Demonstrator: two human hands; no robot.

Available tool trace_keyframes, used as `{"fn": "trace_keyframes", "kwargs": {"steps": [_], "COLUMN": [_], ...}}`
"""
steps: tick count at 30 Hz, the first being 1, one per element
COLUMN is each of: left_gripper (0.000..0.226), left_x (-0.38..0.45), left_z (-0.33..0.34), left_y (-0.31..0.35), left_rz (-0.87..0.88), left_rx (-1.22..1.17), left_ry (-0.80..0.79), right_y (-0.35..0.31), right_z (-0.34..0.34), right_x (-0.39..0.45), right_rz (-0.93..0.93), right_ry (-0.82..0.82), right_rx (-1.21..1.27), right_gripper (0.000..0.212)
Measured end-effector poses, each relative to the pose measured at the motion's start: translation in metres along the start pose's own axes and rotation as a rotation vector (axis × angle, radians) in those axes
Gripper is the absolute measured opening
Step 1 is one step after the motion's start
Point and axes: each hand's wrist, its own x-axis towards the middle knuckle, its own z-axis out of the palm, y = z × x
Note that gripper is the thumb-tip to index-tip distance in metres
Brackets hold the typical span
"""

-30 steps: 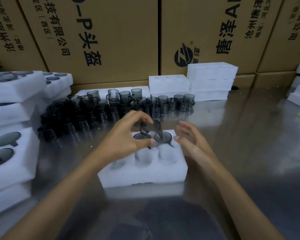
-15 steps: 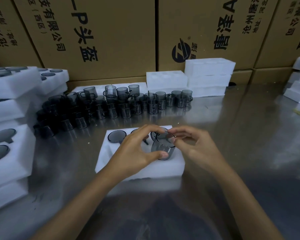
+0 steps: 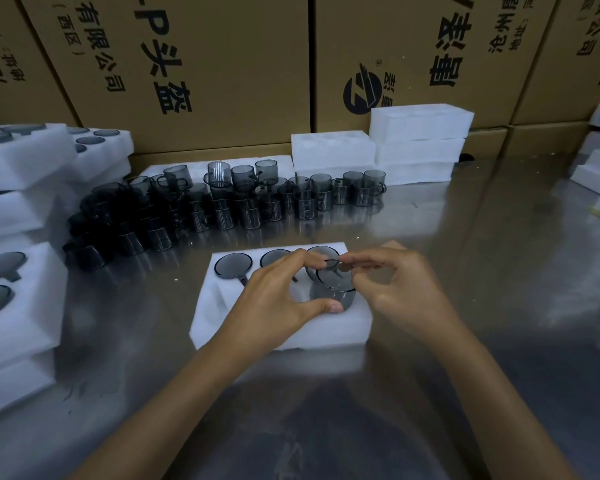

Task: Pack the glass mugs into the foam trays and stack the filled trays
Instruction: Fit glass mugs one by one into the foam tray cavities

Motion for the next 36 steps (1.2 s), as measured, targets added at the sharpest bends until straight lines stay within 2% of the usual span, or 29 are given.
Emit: {"fn": "trace_keyframes", "kwargs": {"steps": [4, 7, 14, 17, 21, 26, 29, 32, 34, 36], "left_gripper": [0.055, 0.039, 0.040, 0.036, 0.022, 0.020, 0.020, 0.022, 0.024, 0.032], "left_x": [-0.005, -0.010, -0.007, -0.008, -0.005, -0.004, -0.004, -0.004, 0.000, 0.014], "left_z": [-0.005, -0.010, -0.010, -0.010, -0.009, -0.009, -0.009, -0.011, -0.018, -0.032], "left_y": [-0.004, -0.010, -0.011, -0.013, -0.017, -0.019, -0.016, -0.011, -0.010, -0.016], "left_rz": [0.036, 0.086, -0.026, -0.035, -0.057, -0.089, -0.095, -0.063, -0.046, -0.097], "left_rx": [0.049, 0.118, 0.084, 0.176, 0.312, 0.304, 0.284, 0.257, 0.219, 0.157], "left_ry": [0.018, 0.019, -0.013, -0.043, -0.101, -0.121, -0.122, -0.139, -0.156, -0.080], "right_y": [0.001, 0.004, 0.011, 0.013, 0.014, 0.016, 0.019, 0.021, 0.028, 0.037], "right_z": [0.000, -0.003, -0.010, -0.009, -0.004, -0.002, 0.003, 0.008, 0.012, 0.020], "right_x": [-0.002, 0.000, 0.003, 0.002, 0.001, 0.002, 0.001, -0.002, -0.001, 0.002], "right_rz": [0.002, -0.016, 0.029, 0.079, 0.141, 0.186, 0.173, 0.247, 0.359, 0.453], "right_ry": [-0.055, -0.113, -0.256, -0.316, -0.320, -0.335, -0.306, -0.269, -0.189, -0.029], "right_rx": [-0.035, -0.028, 0.016, 0.045, -0.003, 0.046, 0.143, 0.398, 0.537, 0.613], "right_gripper": [0.027, 0.023, 0.022, 0.021, 0.022, 0.023, 0.019, 0.019, 0.022, 0.024]}}
